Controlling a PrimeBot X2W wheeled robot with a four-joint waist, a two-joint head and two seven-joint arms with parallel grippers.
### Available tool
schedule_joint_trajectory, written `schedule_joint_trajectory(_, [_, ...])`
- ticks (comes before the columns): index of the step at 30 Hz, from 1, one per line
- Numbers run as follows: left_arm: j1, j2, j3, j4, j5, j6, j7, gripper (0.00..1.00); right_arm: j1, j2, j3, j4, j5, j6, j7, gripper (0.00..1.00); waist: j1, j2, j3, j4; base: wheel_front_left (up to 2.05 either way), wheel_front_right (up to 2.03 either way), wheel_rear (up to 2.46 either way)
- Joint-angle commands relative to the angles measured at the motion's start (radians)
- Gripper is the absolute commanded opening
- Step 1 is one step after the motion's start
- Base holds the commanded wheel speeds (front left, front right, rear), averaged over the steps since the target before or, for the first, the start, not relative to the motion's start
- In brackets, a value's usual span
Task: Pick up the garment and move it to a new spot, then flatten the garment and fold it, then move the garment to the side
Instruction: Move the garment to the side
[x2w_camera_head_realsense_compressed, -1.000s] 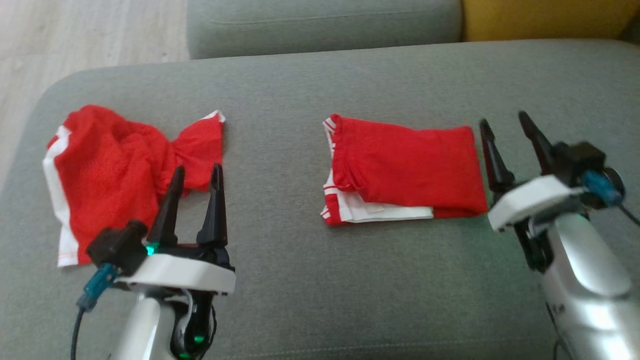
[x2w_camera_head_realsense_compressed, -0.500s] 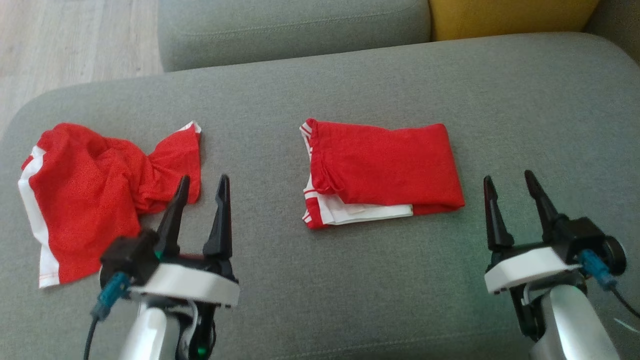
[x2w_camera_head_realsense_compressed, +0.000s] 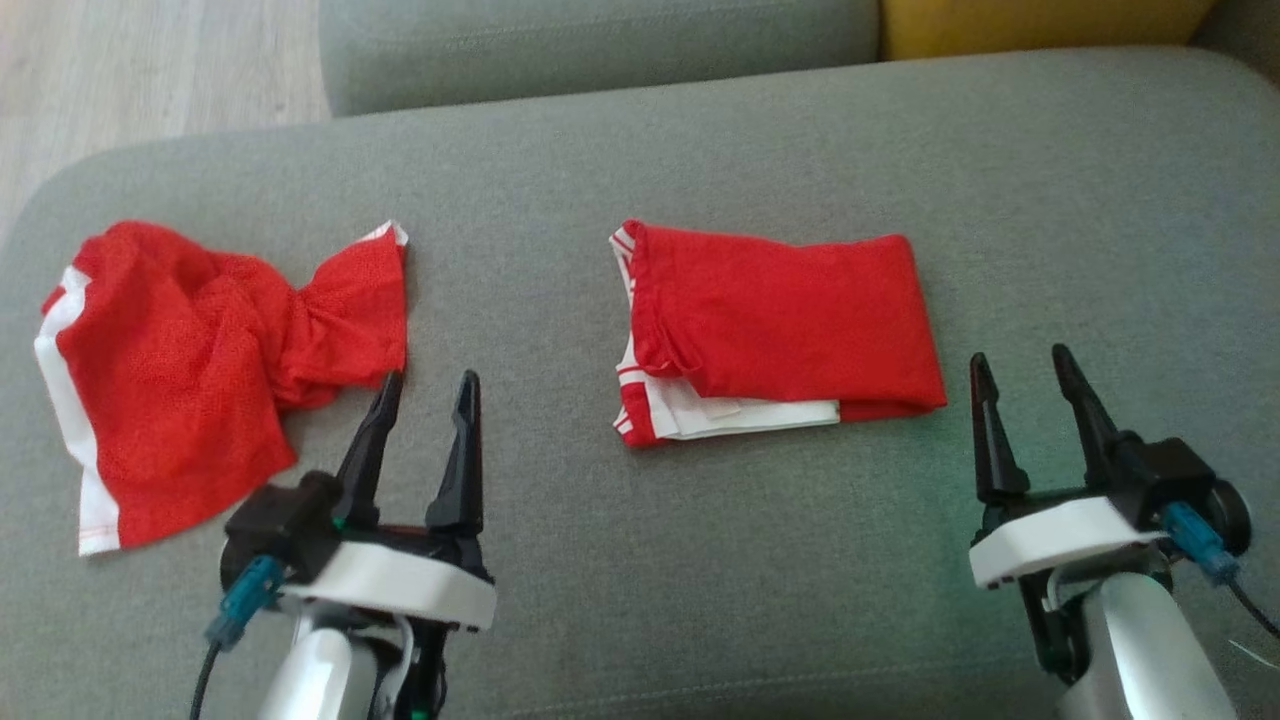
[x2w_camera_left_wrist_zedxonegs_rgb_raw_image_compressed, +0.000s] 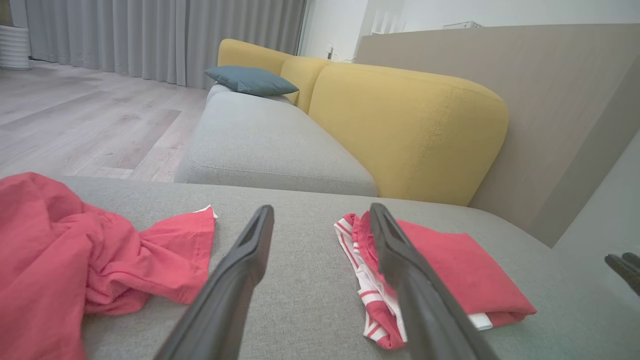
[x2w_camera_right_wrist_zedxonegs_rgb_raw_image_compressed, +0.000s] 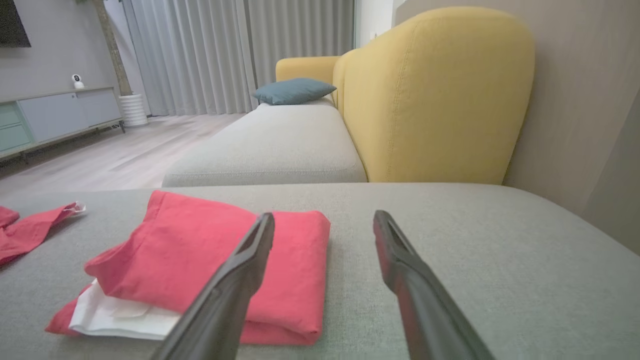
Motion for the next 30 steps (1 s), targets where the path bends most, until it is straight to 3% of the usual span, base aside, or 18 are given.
schedule_joint_trajectory(1, [-0.061,0.007,0.02,-0.035,0.005,-0.001,-0.005,1.0,-0.056,-0.001,0.02,-0.001,0.008,-0.001,-0.002,1.0,0.0,-0.0001,0.022,0.015,0.0,0.0,0.0])
schedule_joint_trajectory(19, [-0.157,0.007,-0.043,-0.022,0.0,-0.005,-0.005,1.0,-0.319,-0.001,-0.056,0.281,0.184,-0.001,0.194,1.0,0.0,-0.0001,0.204,0.121,0.0,0.0,0.0])
schedule_joint_trajectory(30, [-0.203,0.007,-0.045,-0.025,0.002,0.002,-0.005,1.0,-0.411,-0.001,-0.03,0.387,0.176,-0.001,0.194,1.0,0.0,-0.0001,0.277,0.13,0.0,0.0,0.0])
